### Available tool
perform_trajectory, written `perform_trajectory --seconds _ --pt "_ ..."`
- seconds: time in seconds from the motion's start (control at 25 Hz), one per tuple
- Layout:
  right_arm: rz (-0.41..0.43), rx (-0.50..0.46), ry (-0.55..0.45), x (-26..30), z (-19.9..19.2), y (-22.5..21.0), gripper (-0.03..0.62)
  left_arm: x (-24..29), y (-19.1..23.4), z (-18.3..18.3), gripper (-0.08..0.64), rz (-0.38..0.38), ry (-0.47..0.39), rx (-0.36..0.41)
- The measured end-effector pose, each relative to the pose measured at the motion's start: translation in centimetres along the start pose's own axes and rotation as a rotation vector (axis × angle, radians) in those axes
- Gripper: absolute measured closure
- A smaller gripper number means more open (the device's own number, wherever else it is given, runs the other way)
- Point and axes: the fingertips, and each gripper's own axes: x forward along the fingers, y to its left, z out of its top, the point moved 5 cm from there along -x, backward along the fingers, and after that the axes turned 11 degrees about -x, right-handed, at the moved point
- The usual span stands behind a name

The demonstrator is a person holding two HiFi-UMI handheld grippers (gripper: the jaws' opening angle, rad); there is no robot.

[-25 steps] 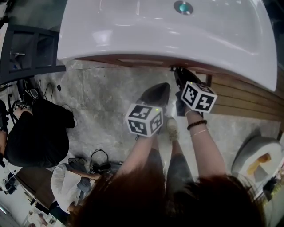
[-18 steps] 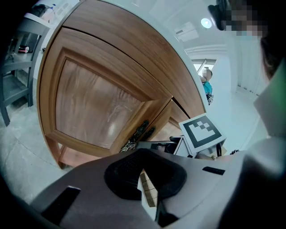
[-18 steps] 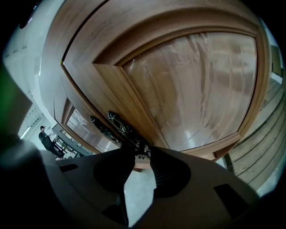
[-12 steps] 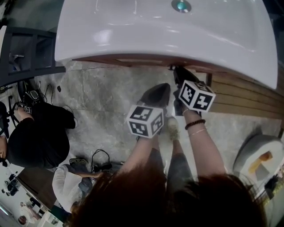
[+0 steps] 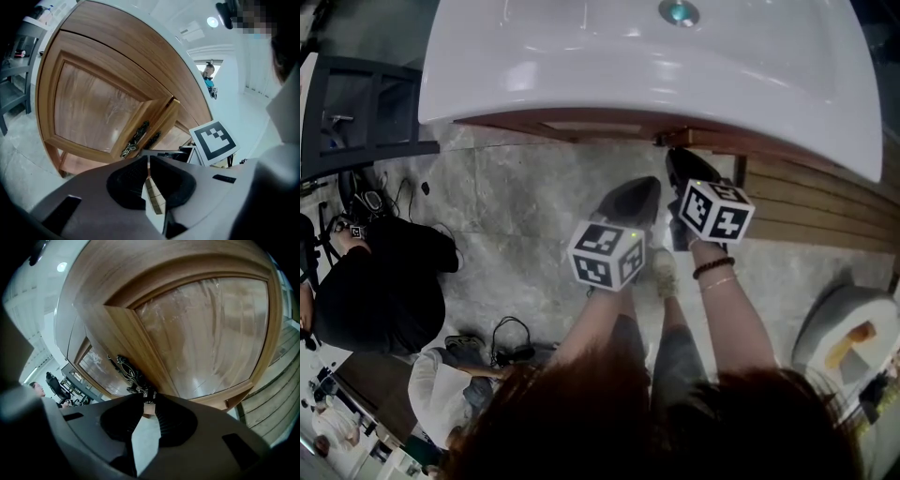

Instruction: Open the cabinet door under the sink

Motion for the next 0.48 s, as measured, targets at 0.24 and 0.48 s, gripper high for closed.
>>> perform_trajectory --seconds 0.24,0.48 --pt "0.023 -0.018 -0.001 -1.0 -1.1 0.2 0.505 0.4 -0.7 -0.4 0.513 -0.027 0.026 0.057" --pt "0.057 -0.065 0.009 -1.6 -1.8 0.2 0.506 1.0 -1.8 0.1 0.4 -0.048 0.039 0.154"
